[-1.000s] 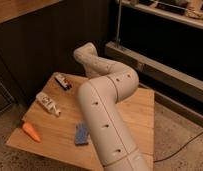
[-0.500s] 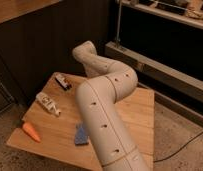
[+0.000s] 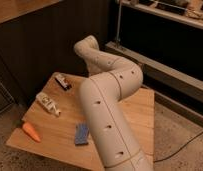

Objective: Place the ceramic cup in the ceramic bowl

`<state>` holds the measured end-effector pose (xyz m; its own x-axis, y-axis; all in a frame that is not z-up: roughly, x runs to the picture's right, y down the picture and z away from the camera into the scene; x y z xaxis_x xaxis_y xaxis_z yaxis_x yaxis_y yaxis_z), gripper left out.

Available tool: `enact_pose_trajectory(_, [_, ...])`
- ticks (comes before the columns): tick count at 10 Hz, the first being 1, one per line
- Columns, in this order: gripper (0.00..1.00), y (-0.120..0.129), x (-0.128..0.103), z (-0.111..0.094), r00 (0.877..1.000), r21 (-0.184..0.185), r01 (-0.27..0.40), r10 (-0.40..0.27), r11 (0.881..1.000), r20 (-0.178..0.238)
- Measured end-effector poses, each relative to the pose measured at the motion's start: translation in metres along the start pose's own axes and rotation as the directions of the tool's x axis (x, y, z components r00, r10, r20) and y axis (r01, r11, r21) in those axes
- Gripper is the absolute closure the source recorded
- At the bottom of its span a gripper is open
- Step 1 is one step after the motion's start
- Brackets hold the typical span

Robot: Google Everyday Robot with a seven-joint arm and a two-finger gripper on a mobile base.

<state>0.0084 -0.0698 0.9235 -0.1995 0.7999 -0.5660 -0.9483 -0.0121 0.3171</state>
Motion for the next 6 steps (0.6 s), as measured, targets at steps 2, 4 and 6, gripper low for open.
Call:
enact_pose_trajectory(2, [0.2, -0.007, -0.003, -0.005, 0.999, -0.061, -0.051, 0.051, 0.997, 0.001])
enact_pose_trajectory(4, [0.2, -0.019, -0.005, -0.009, 0.994, -0.126, -0.108, 0.109, 0.986, 0.001])
enact_pose_trajectory(6, [0.2, -0.026, -0.007, -0.01, 0.991, -0.142, -0.132, 0.134, 0.981, 0.005])
